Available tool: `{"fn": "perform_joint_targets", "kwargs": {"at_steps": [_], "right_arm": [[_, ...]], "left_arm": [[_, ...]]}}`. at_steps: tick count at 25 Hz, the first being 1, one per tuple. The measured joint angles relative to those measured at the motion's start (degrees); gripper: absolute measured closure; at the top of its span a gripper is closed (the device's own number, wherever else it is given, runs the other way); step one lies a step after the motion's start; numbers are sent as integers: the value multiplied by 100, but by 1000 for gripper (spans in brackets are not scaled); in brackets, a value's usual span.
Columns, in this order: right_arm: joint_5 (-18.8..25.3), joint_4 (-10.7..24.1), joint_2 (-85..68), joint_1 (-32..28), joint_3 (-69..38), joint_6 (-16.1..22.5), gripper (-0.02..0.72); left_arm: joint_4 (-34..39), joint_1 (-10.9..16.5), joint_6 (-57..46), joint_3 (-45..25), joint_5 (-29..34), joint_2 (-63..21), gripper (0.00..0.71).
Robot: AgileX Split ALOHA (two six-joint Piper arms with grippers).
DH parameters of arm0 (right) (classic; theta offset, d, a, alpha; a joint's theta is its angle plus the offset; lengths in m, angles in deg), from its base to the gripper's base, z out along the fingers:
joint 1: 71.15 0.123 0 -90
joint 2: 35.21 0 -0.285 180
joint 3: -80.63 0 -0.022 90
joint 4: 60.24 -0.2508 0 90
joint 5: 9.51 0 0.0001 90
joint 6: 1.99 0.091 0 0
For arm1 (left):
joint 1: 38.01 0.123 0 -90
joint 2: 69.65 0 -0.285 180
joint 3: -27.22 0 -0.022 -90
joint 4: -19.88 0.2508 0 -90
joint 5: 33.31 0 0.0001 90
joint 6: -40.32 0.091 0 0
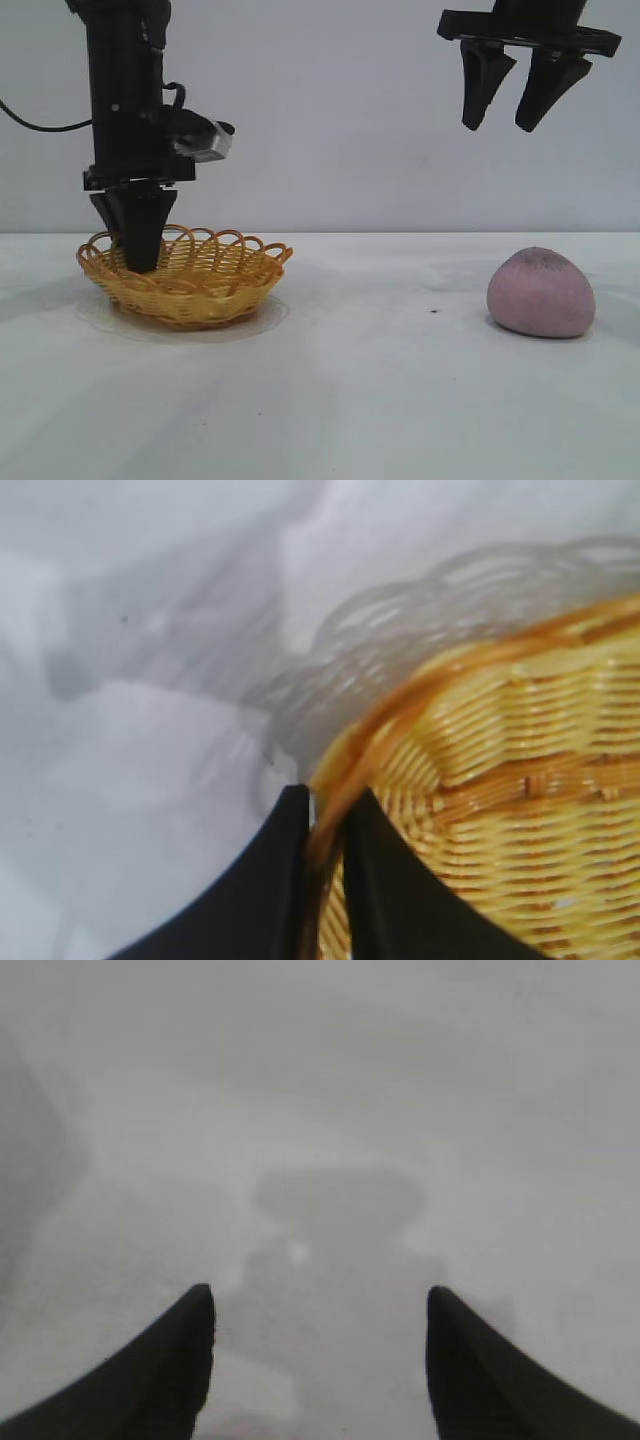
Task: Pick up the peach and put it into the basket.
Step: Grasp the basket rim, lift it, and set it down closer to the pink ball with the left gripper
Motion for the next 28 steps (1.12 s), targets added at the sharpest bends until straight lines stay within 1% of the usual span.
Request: {"fn": "perform_joint_targets", "kwargs": {"at_steps": [4, 5, 6, 7, 11, 13, 17, 19, 23, 26, 28], "right_arm": [[0, 0, 0, 0, 0, 0, 279], [0, 0, 0, 0, 0, 0, 279], [0, 0, 0, 0, 0, 0, 279], [0, 0, 0, 0, 0, 0, 279], [0, 0, 0, 0, 0, 0, 279], [0, 0, 0, 0, 0, 0, 279], [0, 0, 0, 0, 0, 0, 279], [-21, 0, 0, 0, 0, 0, 279], [-45, -19, 0, 0, 0, 0, 279], [-45, -12, 0, 0, 0, 0, 279], [-45, -21, 0, 0, 0, 0, 279]], "left_arm": [[-17, 0, -712, 3, 7, -87, 634], [-53, 12, -854, 3, 7, -164, 674], [-59, 12, -1012, 3, -3, -256, 660], [-59, 20, -1192, 3, -15, -366, 710], [-292, 34, -1622, -14, -114, -802, 710], [-468, 34, -1745, -179, -136, -1057, 710], [-613, 34, -1999, -818, -161, -1518, 710], [-946, 34, -2036, -1287, -295, -1699, 710], [-1773, 34, -2020, -2167, -796, -1988, 710], [-2295, 34, -1954, -2581, -1025, -2039, 710], [-2510, 34, -1868, -2782, -1269, -2039, 710]]}}
